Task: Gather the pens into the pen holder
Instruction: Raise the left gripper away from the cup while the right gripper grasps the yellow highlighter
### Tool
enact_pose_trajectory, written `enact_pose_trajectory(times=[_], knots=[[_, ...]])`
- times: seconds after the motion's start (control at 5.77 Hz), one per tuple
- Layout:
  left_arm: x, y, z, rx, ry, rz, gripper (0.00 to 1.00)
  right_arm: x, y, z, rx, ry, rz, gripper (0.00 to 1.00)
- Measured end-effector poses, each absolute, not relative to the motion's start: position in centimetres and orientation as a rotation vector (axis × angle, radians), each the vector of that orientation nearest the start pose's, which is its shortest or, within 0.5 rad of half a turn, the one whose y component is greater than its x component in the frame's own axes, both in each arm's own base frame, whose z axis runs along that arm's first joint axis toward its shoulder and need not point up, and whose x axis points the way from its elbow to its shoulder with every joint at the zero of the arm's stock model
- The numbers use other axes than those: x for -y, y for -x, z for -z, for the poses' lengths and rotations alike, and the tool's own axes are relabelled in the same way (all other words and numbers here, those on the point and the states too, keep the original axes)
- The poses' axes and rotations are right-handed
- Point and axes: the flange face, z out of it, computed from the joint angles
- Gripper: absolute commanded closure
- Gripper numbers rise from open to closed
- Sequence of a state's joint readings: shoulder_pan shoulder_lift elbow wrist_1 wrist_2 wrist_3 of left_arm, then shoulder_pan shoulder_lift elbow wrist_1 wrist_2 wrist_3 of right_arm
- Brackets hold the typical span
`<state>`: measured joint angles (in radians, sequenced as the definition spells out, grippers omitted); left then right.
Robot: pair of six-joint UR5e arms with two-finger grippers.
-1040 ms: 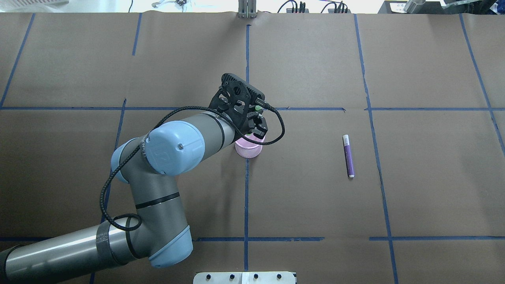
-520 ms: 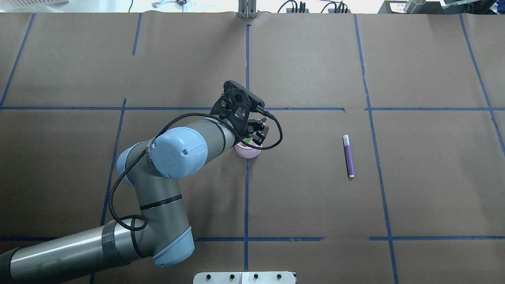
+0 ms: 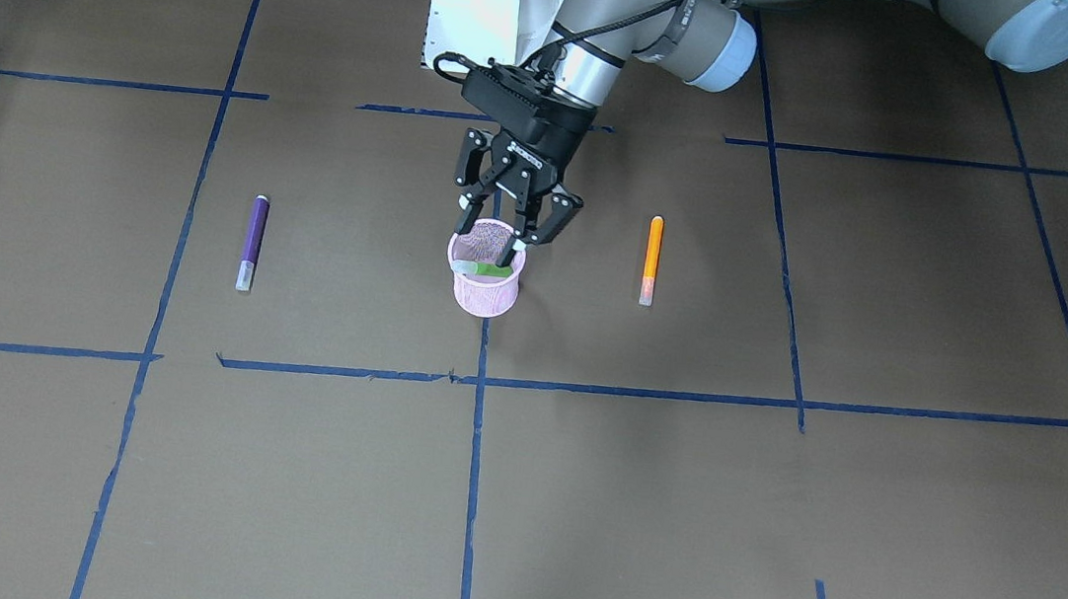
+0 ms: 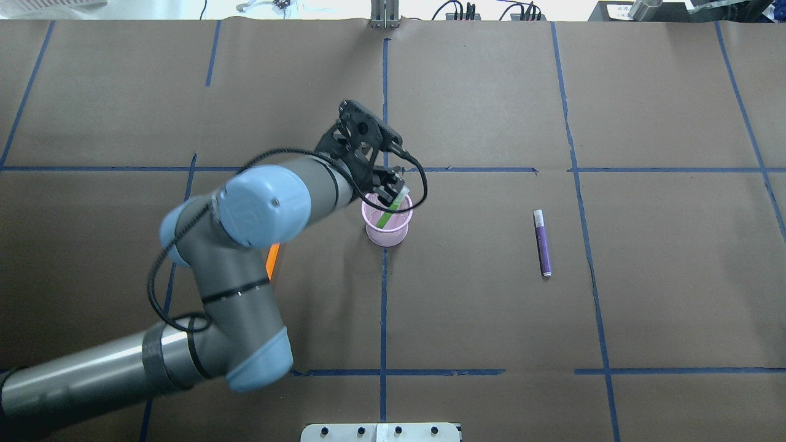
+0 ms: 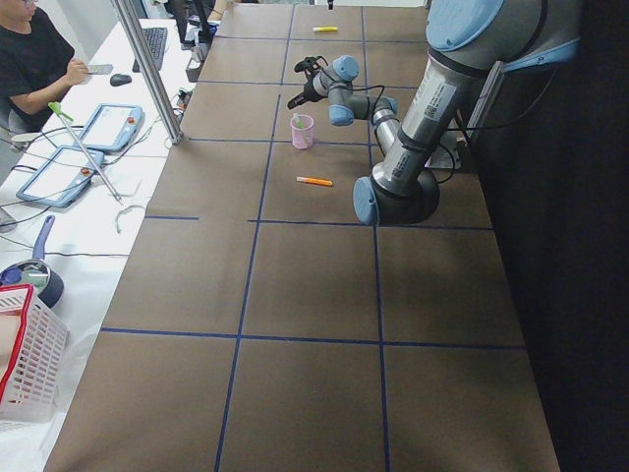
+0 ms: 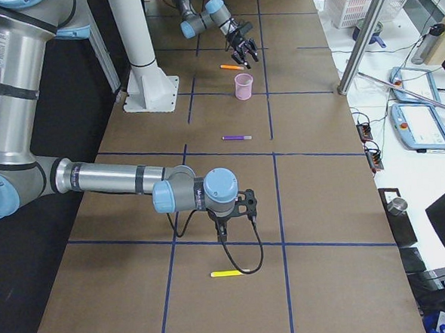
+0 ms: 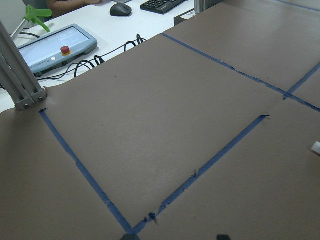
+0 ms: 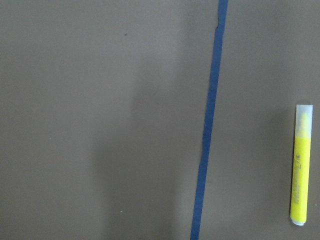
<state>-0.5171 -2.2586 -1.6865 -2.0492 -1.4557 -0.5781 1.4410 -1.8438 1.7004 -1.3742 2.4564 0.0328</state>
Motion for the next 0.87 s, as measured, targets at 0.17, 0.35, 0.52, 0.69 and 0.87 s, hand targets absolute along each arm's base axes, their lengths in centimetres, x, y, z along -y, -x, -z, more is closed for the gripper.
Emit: enact_pose_trajectory(times=[0.17,0.35,0.52,0.69,0.87], knots=[[49.3,-46.9,-15.6,-0.928,-0.790,-0.298,0.01,38.7,0.0,-71.7,0.873,0.053,0.120,0.08],[52.0,-42.9,-17.7,-0.998,-0.621,-0.262,0.00,40.3,0.4,-74.3,0.864,0.085,0.112,0.08],[52.9,-40.8,-18.9,-1.030,-0.546,-0.245,0.00,42.2,0.6,-76.4,0.848,0.109,0.105,0.08],[52.9,-39.9,-19.0,-1.044,-0.528,-0.239,0.00,44.2,0.8,-77.8,0.826,0.126,0.100,0.08],[52.7,-39.5,-18.8,-1.050,-0.527,-0.238,0.00,45.3,0.8,-79.3,0.810,0.150,0.090,0.08]])
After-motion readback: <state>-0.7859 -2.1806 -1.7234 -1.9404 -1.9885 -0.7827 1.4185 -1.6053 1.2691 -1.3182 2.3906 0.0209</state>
